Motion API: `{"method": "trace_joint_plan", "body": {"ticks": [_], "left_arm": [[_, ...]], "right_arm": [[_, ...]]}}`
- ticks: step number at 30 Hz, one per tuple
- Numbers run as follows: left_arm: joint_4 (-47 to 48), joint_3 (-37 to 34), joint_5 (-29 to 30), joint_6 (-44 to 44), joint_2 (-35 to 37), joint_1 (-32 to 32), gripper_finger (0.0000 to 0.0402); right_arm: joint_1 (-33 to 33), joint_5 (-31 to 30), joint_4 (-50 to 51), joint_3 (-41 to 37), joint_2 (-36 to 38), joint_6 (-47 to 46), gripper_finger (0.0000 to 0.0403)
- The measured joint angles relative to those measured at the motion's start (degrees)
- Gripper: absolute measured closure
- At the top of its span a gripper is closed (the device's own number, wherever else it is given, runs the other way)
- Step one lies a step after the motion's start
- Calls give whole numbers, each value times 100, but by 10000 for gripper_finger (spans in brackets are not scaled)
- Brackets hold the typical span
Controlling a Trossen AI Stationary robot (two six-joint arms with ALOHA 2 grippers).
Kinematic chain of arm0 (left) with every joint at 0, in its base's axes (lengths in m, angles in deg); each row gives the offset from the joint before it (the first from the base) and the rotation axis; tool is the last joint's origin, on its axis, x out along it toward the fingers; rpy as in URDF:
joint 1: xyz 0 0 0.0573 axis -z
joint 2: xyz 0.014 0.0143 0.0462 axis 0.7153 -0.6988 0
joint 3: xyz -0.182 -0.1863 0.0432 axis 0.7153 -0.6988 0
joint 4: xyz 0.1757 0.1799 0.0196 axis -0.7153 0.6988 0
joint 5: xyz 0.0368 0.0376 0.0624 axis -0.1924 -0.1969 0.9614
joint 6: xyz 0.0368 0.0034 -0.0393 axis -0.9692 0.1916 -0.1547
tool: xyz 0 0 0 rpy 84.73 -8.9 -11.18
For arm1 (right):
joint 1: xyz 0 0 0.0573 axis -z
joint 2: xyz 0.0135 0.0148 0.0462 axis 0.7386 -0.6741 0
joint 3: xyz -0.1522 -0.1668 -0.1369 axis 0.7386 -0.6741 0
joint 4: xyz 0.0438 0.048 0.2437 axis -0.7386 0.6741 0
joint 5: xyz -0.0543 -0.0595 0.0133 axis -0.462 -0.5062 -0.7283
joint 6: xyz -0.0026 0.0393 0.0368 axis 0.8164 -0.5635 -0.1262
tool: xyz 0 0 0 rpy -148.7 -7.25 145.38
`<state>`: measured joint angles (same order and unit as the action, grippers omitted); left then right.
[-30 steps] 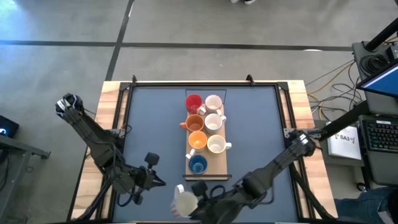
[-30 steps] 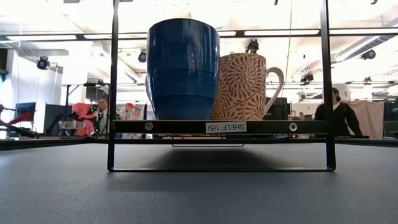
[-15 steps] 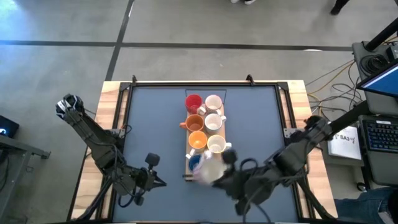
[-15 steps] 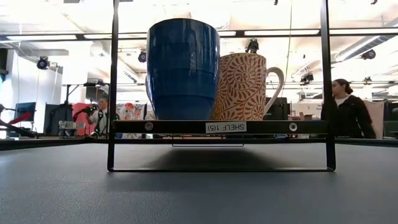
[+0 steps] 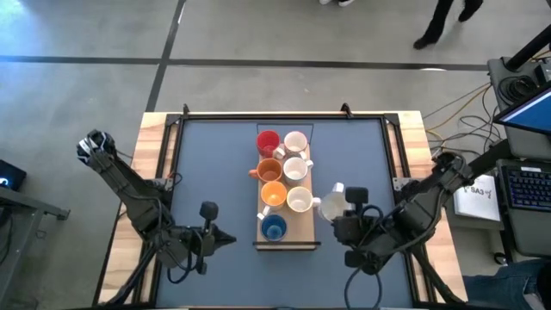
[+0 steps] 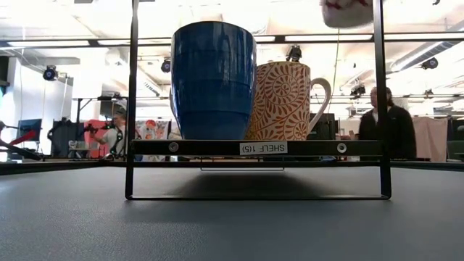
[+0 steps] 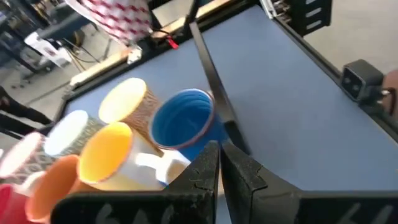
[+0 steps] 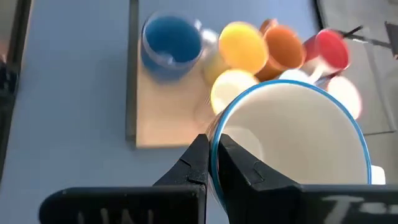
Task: Place coffee mugs
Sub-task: Put the red patterned mug on the shelf
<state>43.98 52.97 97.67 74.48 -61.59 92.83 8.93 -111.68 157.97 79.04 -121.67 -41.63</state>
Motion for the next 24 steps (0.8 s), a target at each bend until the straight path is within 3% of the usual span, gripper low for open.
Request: {"method": "trace_joint_plan", "body": {"ticks": [9,16,24], "left_arm": [[36,649,26,-787,16,-326,402],[107,812,26,-815,18,-422,402],[106,812,233,-815,18,-432,402]], "right_arm": [[-307,290,-1373,-2005,703,-343,390],[-362,295,-3037,-3566,1138,-339,390],[-358,331,-4260,-4413,1157,-83,390]]}}
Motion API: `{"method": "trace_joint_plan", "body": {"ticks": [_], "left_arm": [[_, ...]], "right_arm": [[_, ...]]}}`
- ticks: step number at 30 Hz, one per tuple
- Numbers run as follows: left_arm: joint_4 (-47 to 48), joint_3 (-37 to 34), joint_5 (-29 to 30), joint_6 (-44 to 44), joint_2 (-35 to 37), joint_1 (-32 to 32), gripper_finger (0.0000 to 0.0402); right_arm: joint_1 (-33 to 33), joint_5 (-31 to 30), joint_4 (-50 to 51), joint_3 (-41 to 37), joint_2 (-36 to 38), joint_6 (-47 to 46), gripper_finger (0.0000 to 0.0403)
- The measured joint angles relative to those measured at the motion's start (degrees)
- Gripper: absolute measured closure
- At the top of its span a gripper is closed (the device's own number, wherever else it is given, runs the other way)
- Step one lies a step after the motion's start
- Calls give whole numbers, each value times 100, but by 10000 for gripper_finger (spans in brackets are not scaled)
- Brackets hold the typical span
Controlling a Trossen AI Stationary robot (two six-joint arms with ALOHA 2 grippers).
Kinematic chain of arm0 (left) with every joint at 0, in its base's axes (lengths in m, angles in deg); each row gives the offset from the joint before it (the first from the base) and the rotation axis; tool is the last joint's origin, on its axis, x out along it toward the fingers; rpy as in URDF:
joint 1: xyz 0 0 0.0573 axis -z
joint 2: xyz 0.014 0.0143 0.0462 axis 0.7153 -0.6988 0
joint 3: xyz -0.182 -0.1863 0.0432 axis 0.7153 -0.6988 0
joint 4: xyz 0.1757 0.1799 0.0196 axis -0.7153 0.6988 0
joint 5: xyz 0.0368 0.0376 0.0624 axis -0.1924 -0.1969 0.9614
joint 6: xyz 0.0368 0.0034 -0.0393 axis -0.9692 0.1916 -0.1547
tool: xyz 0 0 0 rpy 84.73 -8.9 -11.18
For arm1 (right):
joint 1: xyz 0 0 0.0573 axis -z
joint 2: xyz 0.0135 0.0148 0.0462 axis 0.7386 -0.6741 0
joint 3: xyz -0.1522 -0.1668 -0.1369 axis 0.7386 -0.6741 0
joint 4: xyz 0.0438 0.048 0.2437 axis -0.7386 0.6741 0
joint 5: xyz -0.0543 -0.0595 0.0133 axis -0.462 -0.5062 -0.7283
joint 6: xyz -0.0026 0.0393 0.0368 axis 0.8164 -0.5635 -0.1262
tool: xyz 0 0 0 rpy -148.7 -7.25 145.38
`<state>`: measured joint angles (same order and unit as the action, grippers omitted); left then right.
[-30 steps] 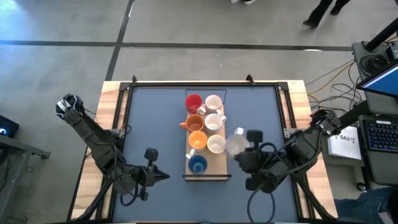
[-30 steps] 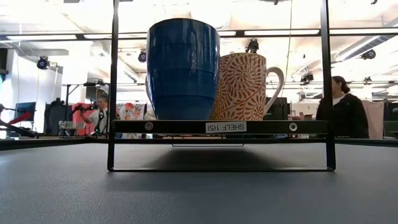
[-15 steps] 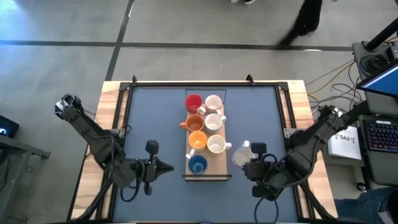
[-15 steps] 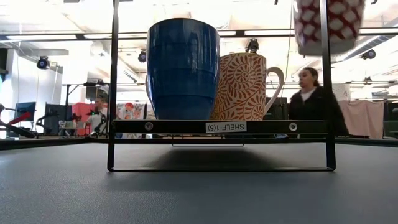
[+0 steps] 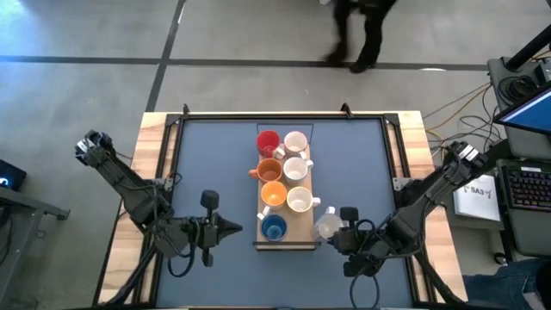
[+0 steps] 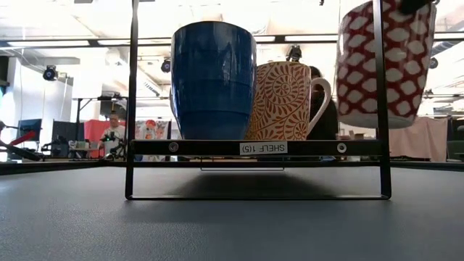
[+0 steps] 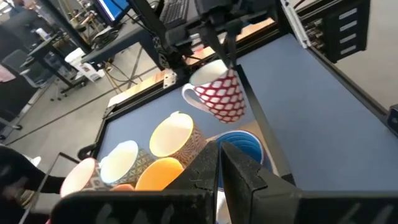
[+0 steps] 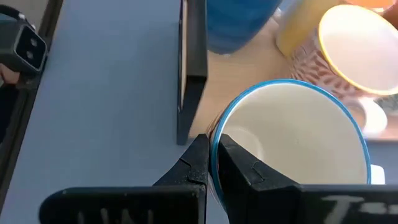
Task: Place coffee mugs
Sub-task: Put the red patterned mug on the shelf
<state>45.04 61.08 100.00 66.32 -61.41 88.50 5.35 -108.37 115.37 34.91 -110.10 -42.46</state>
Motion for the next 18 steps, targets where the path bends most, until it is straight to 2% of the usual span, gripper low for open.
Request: {"method": "trace_joint_plan", "body": {"ticks": [8,18], "left_arm": [[0,0,38,-2,0,-33,402],[2,-4,40,-2,0,-37,402]], "right_arm": [[119,-136,-893,-321,0,458,390],[418,-229,-1296,-341,-169,1049,390]]}}
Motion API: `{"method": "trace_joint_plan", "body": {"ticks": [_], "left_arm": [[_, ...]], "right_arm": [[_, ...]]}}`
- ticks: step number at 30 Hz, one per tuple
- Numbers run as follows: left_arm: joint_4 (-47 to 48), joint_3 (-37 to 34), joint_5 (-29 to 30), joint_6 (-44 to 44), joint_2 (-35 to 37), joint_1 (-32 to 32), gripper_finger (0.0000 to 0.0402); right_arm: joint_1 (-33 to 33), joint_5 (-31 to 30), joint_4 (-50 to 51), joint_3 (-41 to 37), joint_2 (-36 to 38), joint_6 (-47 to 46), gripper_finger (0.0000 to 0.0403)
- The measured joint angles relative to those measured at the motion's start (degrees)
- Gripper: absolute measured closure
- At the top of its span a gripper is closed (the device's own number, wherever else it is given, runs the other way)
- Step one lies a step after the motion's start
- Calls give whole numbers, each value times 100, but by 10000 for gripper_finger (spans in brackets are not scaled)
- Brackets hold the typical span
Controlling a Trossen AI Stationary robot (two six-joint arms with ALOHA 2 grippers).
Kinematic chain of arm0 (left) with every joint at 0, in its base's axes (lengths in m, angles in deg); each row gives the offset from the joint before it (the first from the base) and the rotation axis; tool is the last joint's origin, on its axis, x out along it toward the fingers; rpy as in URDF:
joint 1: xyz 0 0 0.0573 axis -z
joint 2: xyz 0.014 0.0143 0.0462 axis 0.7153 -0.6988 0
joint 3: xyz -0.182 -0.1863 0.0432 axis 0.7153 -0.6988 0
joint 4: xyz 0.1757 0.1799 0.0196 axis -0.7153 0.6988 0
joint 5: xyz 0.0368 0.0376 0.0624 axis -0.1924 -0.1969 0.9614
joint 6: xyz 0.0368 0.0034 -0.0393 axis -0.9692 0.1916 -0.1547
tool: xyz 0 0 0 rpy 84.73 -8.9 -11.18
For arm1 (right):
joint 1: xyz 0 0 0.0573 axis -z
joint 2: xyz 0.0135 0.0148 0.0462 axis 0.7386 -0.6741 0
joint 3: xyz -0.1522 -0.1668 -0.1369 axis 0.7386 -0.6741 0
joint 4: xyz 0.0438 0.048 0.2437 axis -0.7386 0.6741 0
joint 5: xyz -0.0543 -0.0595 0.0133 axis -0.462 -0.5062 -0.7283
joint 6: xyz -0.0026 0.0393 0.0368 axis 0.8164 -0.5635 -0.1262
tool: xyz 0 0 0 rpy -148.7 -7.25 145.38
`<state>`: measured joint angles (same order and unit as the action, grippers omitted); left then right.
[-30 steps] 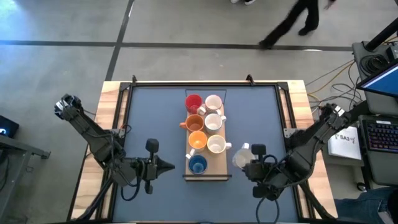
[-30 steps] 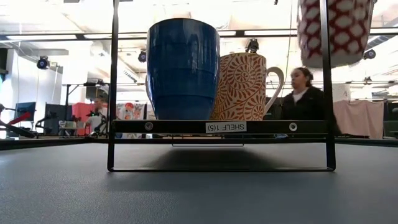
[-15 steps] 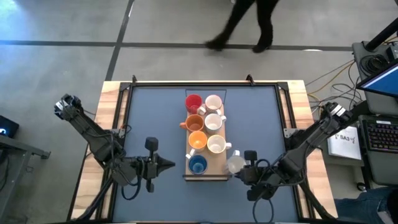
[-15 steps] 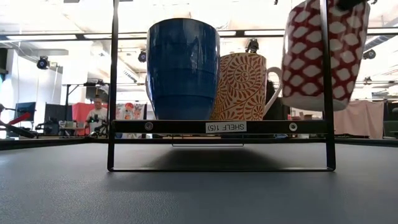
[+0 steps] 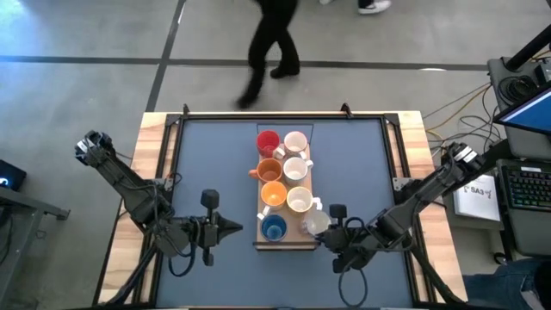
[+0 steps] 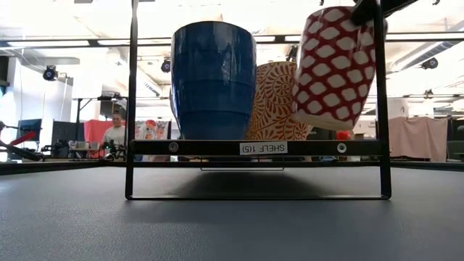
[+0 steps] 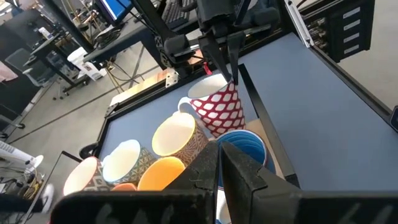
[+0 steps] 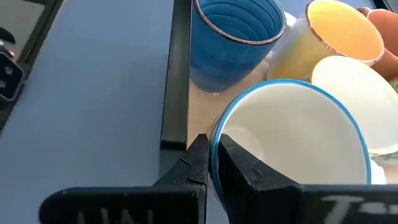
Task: Place coffee mugs
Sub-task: Put the red patterned mug on the shelf
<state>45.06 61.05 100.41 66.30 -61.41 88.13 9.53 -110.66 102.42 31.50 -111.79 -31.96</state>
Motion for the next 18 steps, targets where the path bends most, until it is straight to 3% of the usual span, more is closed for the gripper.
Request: {"method": "trace_joint_plan", "body": {"ticks": [18], "left_arm": [[14,-5,2,0,0,-59,402]], "right_arm": [[69,133,-205,0,-60,-15,390]]}}
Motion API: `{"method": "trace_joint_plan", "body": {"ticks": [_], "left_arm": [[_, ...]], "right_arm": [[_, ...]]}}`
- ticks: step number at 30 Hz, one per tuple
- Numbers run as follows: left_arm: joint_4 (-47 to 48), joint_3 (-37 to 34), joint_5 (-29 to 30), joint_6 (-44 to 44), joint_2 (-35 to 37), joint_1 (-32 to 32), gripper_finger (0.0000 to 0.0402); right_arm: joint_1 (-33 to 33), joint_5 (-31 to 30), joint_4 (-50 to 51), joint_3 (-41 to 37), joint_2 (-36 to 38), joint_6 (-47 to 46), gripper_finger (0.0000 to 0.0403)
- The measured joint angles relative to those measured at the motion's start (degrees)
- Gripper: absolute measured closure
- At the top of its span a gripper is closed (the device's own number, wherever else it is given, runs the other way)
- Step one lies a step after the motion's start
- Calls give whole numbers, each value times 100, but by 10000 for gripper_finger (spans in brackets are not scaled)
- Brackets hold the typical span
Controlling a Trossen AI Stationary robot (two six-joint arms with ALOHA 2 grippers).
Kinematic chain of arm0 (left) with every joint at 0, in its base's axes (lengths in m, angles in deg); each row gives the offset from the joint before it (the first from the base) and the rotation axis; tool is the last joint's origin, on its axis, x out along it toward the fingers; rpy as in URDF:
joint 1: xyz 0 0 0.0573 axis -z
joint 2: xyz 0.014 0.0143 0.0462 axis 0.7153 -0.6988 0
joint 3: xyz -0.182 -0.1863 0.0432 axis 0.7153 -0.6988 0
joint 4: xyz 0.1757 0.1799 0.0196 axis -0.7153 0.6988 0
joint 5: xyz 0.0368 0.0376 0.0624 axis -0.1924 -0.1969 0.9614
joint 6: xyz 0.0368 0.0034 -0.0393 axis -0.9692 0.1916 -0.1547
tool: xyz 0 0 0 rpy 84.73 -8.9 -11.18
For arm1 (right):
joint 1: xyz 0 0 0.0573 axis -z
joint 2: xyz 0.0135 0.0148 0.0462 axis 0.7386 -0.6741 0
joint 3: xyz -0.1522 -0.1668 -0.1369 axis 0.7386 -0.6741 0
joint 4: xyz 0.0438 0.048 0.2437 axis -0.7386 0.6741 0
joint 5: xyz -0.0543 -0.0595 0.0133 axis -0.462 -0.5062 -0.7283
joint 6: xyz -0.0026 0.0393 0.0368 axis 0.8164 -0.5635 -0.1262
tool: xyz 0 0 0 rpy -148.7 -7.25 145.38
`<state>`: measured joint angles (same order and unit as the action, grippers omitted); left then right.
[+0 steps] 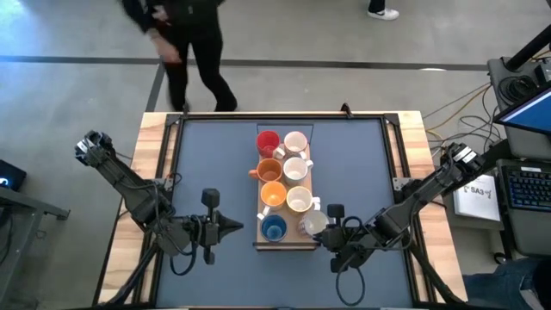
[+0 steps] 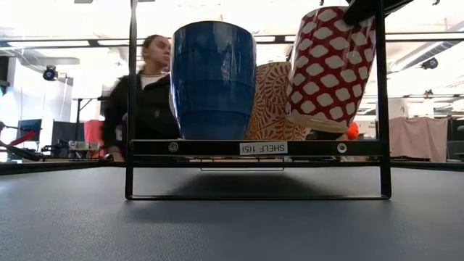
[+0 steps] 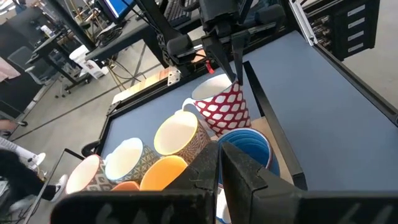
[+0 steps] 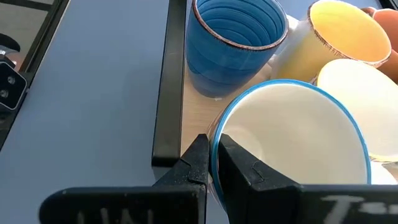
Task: Place coffee mugs
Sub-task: Put the red patterned mug on the shelf
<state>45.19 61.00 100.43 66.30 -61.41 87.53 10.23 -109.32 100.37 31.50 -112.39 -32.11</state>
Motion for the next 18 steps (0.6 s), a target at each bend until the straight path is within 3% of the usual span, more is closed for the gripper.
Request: {"method": "trace_joint_plan", "body": {"ticks": [18], "left_arm": [[-11,-4,0,0,-2,-9,402]], "right_arm": [[31,170,-142,0,-232,-93,390]]}}
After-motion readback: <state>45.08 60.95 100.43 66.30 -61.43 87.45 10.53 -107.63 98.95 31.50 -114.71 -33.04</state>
